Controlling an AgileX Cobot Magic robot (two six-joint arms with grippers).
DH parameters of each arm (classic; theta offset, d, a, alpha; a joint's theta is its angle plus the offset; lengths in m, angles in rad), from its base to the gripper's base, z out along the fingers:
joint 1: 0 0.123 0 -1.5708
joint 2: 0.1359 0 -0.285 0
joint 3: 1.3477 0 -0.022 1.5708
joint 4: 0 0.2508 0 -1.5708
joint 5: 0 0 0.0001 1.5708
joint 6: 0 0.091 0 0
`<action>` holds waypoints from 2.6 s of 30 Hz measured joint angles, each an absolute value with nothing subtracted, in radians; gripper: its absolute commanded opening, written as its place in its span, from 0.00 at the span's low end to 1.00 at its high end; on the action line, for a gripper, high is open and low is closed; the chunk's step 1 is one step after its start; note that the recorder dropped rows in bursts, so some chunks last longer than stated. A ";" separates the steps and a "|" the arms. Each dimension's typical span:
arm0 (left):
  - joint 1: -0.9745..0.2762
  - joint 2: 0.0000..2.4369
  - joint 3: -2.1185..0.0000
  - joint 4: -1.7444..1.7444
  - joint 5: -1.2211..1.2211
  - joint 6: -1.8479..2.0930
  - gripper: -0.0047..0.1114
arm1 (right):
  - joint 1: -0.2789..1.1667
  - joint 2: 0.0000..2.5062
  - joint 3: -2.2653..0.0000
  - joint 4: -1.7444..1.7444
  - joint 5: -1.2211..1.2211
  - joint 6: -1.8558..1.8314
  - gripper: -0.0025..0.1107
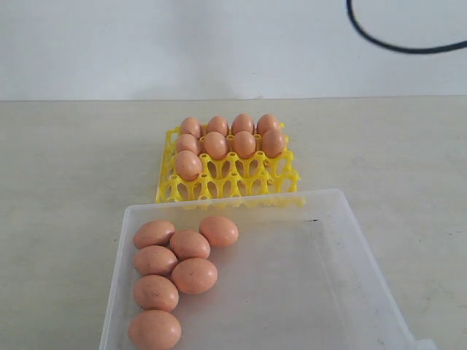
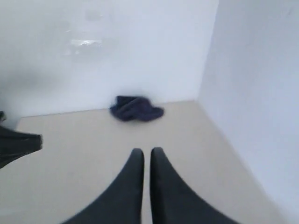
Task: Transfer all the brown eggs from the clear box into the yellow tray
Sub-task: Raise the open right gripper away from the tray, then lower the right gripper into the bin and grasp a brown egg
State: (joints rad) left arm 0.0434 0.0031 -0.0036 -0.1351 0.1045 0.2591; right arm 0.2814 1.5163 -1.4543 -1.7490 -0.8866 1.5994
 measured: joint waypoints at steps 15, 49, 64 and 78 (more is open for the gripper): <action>0.043 0.003 -0.004 -0.135 0.105 0.259 0.08 | 0.280 1.415 -1.099 -1.750 0.142 0.999 0.02; 0.043 0.003 -0.004 -0.135 0.105 0.259 0.08 | 0.286 1.565 -0.895 -1.165 0.770 0.750 0.02; 0.043 0.003 -0.004 -0.135 0.105 0.259 0.08 | 0.303 1.644 -1.026 0.557 1.145 -0.719 0.02; 0.043 0.003 -0.004 -0.135 0.105 0.259 0.08 | 0.621 1.783 -1.251 0.455 0.987 -1.148 0.30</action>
